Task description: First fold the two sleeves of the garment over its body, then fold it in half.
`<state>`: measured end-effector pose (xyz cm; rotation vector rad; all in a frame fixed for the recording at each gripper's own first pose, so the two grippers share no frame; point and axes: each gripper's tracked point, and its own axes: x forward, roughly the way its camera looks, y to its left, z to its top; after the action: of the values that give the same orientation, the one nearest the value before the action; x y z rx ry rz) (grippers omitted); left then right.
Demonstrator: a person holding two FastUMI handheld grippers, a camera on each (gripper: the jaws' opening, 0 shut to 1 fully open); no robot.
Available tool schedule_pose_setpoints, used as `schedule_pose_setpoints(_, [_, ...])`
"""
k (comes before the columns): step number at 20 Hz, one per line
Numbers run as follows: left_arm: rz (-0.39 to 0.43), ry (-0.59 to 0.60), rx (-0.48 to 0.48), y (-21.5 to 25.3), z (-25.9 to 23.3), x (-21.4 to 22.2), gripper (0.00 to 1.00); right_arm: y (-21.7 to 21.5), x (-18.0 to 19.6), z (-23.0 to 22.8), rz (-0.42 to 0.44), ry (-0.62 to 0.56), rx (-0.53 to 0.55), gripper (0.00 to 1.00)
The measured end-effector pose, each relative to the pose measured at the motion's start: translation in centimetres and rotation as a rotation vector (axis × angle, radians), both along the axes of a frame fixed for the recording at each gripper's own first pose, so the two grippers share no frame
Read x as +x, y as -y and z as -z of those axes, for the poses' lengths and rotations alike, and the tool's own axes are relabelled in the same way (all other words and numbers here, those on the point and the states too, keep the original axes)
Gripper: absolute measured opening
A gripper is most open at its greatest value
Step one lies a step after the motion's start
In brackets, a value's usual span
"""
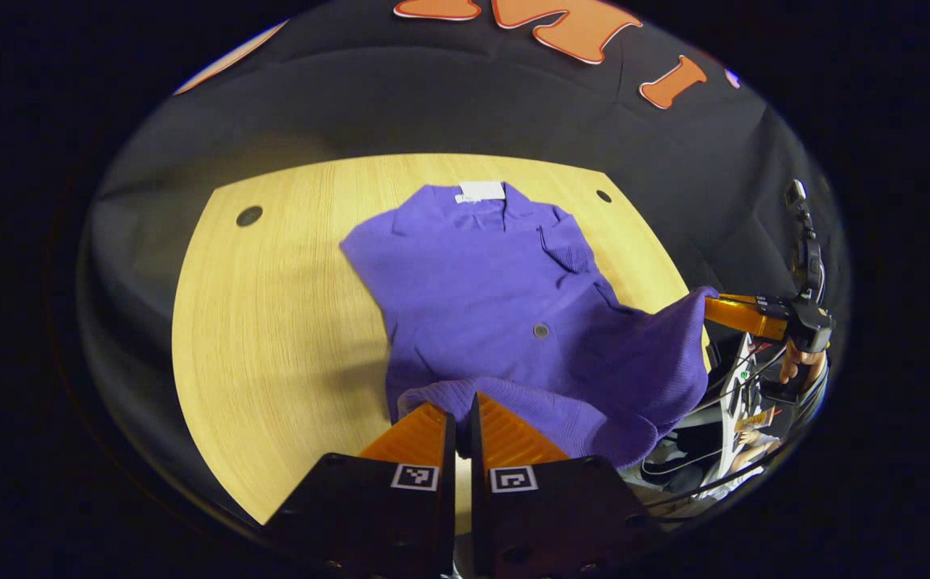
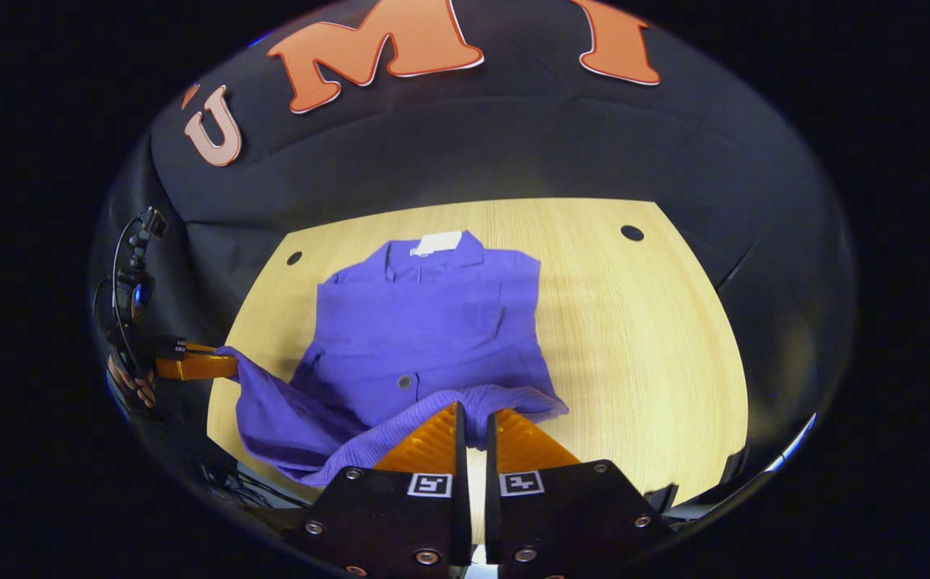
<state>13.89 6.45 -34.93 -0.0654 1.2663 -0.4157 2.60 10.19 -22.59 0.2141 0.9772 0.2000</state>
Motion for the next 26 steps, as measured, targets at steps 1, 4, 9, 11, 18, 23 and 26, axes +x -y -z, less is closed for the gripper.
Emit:
schedule_pose_setpoints(1, [-0.002, 0.021, 0.007, -0.2, -0.4, 1.5, 0.10, -0.1, 1.2, -0.1, -0.014, 0.008, 0.002, 0.07])
schedule_pose_setpoints(4, [-0.036, 0.019, -0.001, 0.3, -1.1, 5.1, 0.09, -0.3, 5.1, -0.6, -0.057, 0.035, 0.004, 0.07])
schedule_pose_setpoints(9, [-0.077, 0.025, 0.051, -0.5, -1.1, 11.2, 0.10, -0.4, 11.7, -0.7, -0.114, 0.044, 0.021, 0.07])
schedule_pose_setpoints(11, [-0.069, 0.034, 0.069, -0.2, -0.3, 14.2, 0.10, -0.1, 14.6, 0.0, -0.123, 0.049, 0.018, 0.07])
schedule_pose_setpoints(18, [-0.145, 0.081, 0.192, -0.8, 5.8, 22.9, 0.09, 1.6, 22.8, 5.2, -0.084, -0.025, 0.061, 0.07])
schedule_pose_setpoints(23, [-0.243, 0.132, 0.230, -1.1, 8.9, 25.8, 0.09, 0.7, 27.1, 8.7, -0.060, -0.010, 0.083, 0.07])
schedule_pose_setpoints(26, [-0.272, 0.208, 0.237, -1.8, 9.3, 27.6, 0.17, 0.9, 28.6, 10.3, -0.015, -0.001, 0.086, 0.12])
